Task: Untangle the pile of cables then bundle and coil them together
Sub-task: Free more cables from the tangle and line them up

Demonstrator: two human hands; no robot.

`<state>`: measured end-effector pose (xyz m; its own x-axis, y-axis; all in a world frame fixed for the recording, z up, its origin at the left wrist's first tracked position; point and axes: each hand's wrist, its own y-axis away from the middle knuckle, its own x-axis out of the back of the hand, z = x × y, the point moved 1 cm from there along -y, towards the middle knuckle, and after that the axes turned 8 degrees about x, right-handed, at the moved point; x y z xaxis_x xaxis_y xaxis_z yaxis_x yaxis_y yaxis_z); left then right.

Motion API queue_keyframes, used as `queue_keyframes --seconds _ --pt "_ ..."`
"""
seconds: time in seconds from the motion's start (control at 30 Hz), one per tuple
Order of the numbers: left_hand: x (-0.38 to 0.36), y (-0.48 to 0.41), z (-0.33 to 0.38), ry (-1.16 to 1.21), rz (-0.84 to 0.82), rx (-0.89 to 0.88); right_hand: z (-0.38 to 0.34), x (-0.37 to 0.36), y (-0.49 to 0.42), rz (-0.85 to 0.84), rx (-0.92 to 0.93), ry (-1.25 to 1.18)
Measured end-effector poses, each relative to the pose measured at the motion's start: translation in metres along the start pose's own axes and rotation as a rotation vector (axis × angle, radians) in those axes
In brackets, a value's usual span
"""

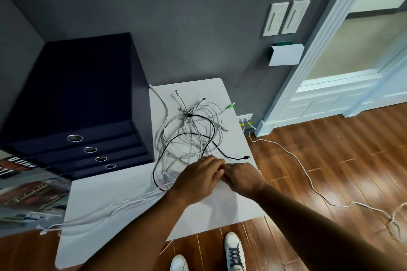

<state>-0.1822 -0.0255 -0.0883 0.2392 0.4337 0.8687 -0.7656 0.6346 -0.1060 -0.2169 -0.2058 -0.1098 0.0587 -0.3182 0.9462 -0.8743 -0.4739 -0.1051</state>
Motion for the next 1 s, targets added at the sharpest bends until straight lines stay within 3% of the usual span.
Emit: queue_keyframes --seconds 0.13,0.37,1.0 --pt "-0.021 -0.007 0.008 0.057 -0.087 0.226 0.007 0.008 0.006 -0.021 -0.019 -0.034" --pt "-0.015 0.006 -0.021 0.055 -0.232 0.224 0.040 0.005 0.038 -0.116 -0.086 -0.052" --pt "0.010 0.010 -0.045 0.061 -0.174 0.277 0.102 0.004 0.065 -0.100 -0.486 -0.285"
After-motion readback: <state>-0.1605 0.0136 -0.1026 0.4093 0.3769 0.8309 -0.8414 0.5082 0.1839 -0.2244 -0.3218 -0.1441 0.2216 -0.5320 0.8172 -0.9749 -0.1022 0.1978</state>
